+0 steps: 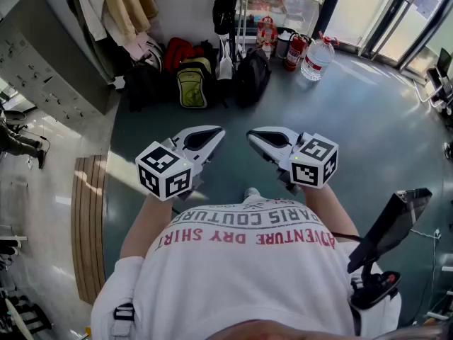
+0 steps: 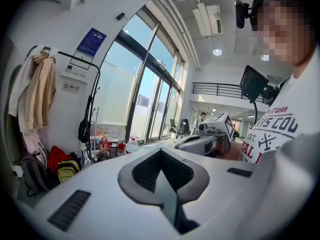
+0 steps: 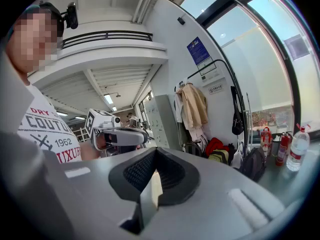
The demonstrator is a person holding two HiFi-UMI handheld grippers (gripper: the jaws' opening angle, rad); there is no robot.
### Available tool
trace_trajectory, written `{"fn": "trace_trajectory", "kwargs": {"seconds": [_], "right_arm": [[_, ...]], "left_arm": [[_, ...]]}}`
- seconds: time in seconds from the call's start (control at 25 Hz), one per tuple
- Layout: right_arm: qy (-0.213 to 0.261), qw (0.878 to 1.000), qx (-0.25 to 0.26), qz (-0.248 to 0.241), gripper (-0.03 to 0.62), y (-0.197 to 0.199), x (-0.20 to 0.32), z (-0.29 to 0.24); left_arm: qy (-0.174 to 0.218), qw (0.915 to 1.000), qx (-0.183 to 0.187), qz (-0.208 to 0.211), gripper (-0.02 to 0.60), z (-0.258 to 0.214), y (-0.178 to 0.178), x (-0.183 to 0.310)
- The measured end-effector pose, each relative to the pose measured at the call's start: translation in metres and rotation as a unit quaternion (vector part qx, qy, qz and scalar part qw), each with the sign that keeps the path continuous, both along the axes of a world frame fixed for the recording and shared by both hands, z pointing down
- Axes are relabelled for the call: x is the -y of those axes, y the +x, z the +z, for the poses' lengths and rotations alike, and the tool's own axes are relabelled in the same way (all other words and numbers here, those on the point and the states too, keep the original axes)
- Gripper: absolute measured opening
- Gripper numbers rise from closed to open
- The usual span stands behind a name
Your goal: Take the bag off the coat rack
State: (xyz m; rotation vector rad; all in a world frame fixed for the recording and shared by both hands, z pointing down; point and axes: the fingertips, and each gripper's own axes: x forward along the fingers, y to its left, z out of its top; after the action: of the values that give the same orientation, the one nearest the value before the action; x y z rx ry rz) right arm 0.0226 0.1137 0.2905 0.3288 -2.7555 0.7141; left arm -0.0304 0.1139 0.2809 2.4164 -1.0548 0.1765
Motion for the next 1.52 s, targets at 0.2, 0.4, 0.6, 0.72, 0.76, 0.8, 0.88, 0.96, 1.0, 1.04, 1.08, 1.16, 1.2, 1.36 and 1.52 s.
{"fn": "trace_trajectory", "kwargs": {"seconds": [0.2,0.4,0.6,0.72,0.76,0.8,0.88,0.96,1.0,1.04,1.08,1.16,1.2,1.36,1.52], "right_arm": [[0.002,1.000,-0.001,0.000,0.000,0.002,0.001,0.000],[0.002,1.000,-0.003,0.000,0.000,0.001,0.001,0.002],[0.005,1.000,-0.004,-0.002,0.000,0.000,-0.002,0.004],[0.003,1.000,0.000,-0.003,0.002,-0.004,-0.004,0.006],[0.001,1.000,0.001,-0.005,0.002,-0.005,-0.005,0.007],[-0.001,1.000,0.000,-0.008,0.002,-0.007,-0.006,0.007],[0.001,1.000,-0.005,-0.015,0.002,-0.009,-0.007,0.007],[0.002,1.000,-0.008,-0.017,0.002,-0.010,-0.008,0.005],[0.002,1.000,-0.009,-0.017,0.002,-0.011,-0.008,0.005],[0.003,1.000,-0.009,-0.015,0.002,-0.011,-0.008,0.005],[0.003,1.000,-0.010,-0.014,0.002,-0.012,-0.007,0.007],[0.002,1.000,-0.011,-0.012,0.002,-0.013,-0.005,0.010],[0.000,1.000,-0.012,-0.012,0.002,-0.014,-0.004,0.013],[-0.011,1.000,-0.020,-0.014,0.002,-0.019,-0.005,0.021],[-0.011,0.999,-0.028,-0.017,0.002,-0.024,-0.004,0.027]], "left_arm": [[0.000,1.0000,-0.002,0.001,0.002,0.000,0.003,0.001],[-0.001,1.0000,-0.003,0.003,0.002,0.001,0.003,0.000],[-0.002,1.0000,-0.002,0.005,0.002,0.004,0.005,-0.001],[0.000,1.0000,-0.002,0.004,0.002,0.005,0.004,-0.001],[0.001,1.0000,-0.003,0.004,0.002,0.006,0.003,-0.001],[0.002,1.0000,-0.004,0.003,0.002,0.005,0.002,-0.001],[0.004,1.0000,-0.003,0.001,0.002,0.004,0.000,-0.001],[0.006,1.0000,-0.005,-0.002,0.002,0.002,-0.002,-0.001],[0.007,0.9999,-0.007,-0.003,0.002,0.001,-0.003,-0.002],[0.008,0.9999,-0.009,-0.004,0.002,0.002,-0.004,-0.002],[0.008,0.9999,-0.010,-0.004,0.002,0.003,-0.005,-0.002],[0.007,0.9999,-0.011,-0.005,0.002,0.007,-0.007,-0.001],[0.006,0.9999,-0.011,-0.006,0.002,0.009,-0.008,-0.001],[-0.001,0.9998,-0.013,-0.012,0.002,0.013,-0.015,0.000],[-0.001,0.9997,-0.017,-0.016,0.002,0.018,-0.022,0.001]]}}
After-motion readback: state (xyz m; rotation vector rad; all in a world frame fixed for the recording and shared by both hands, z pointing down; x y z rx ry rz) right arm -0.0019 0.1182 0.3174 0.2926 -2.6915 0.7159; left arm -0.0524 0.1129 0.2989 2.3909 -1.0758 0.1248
